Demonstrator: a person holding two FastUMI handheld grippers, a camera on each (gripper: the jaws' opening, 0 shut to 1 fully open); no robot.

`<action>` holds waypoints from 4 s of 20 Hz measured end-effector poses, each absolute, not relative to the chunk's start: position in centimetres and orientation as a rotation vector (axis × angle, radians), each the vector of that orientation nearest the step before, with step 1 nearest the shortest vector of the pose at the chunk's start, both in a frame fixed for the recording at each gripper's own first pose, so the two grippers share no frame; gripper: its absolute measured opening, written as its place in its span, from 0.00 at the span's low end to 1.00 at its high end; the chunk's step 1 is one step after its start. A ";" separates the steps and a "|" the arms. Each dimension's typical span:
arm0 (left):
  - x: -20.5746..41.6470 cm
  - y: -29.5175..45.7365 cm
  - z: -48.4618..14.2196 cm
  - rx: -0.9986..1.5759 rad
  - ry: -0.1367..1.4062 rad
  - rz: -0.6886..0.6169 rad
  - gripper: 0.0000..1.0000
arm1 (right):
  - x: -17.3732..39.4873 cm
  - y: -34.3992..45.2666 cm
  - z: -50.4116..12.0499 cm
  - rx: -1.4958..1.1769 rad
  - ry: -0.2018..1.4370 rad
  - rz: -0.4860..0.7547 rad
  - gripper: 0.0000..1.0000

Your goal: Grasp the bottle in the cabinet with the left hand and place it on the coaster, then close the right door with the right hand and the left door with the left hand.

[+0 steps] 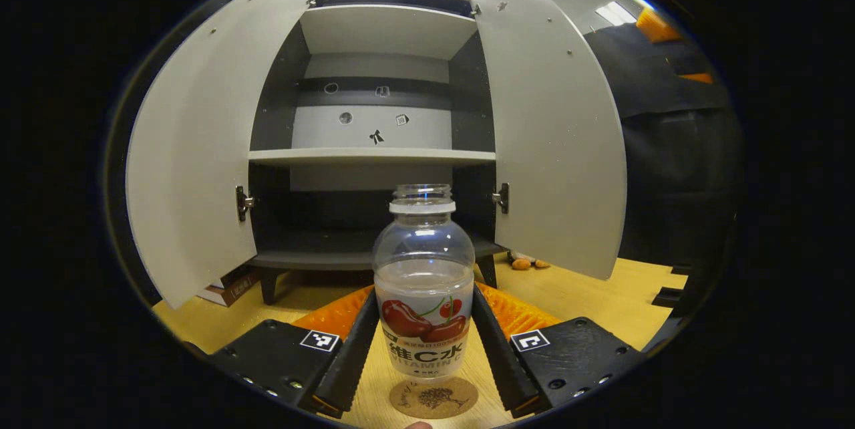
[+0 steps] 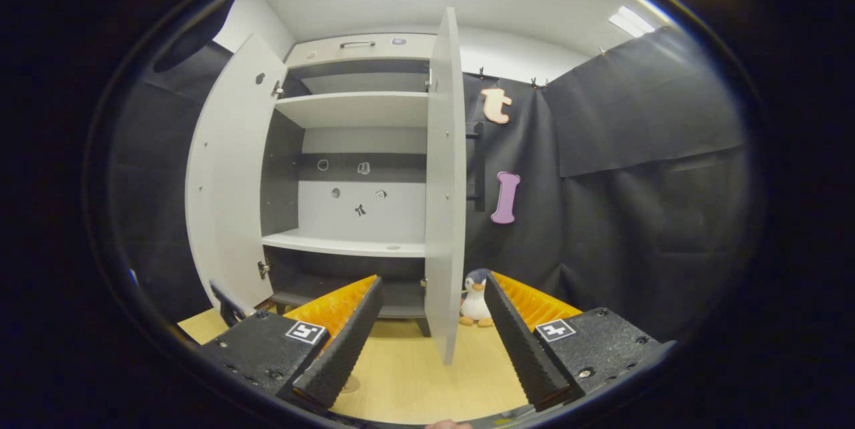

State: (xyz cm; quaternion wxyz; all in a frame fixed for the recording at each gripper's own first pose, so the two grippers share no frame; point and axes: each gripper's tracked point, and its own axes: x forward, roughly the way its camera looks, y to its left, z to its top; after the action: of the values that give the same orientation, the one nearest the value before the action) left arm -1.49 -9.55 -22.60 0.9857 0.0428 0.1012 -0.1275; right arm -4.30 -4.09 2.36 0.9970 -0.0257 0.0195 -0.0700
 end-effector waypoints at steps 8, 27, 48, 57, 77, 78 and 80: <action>-3.7 -9.8 -26.4 0.095 0.226 -0.247 0.78 | -5.6 -6.4 2.1 -0.036 0.085 -0.197 0.99; -5.1 -8.8 -17.4 0.062 0.074 -0.244 0.95 | -3.8 -5.5 1.9 -0.035 0.080 -0.144 0.99; -6.5 -3.4 -2.5 -0.017 0.069 -0.106 0.93 | 6.8 -17.0 16.5 -0.067 -0.229 -0.148 0.96; -6.5 -1.2 -3.2 -0.018 0.095 -0.032 0.93 | 11.9 -18.2 14.9 -0.041 -0.147 -0.138 0.97; -8.5 1.8 -2.9 0.022 0.089 0.011 0.93 | 15.9 -0.8 12.8 0.000 -0.113 0.137 0.94; -8.6 1.7 -2.8 0.022 0.088 0.010 0.93 | 15.5 -0.8 13.0 0.003 -0.123 0.137 0.98; -8.7 1.7 -2.5 0.025 0.082 0.011 0.93 | 14.3 -0.5 13.1 -0.002 -0.132 0.138 0.94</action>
State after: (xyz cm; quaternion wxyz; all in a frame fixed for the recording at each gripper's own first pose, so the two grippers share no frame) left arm -8.69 1.70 -2.49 0.9991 0.0123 0.0411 0.0055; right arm 14.31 -0.50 13.14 0.9955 -0.0012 -0.0657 0.0687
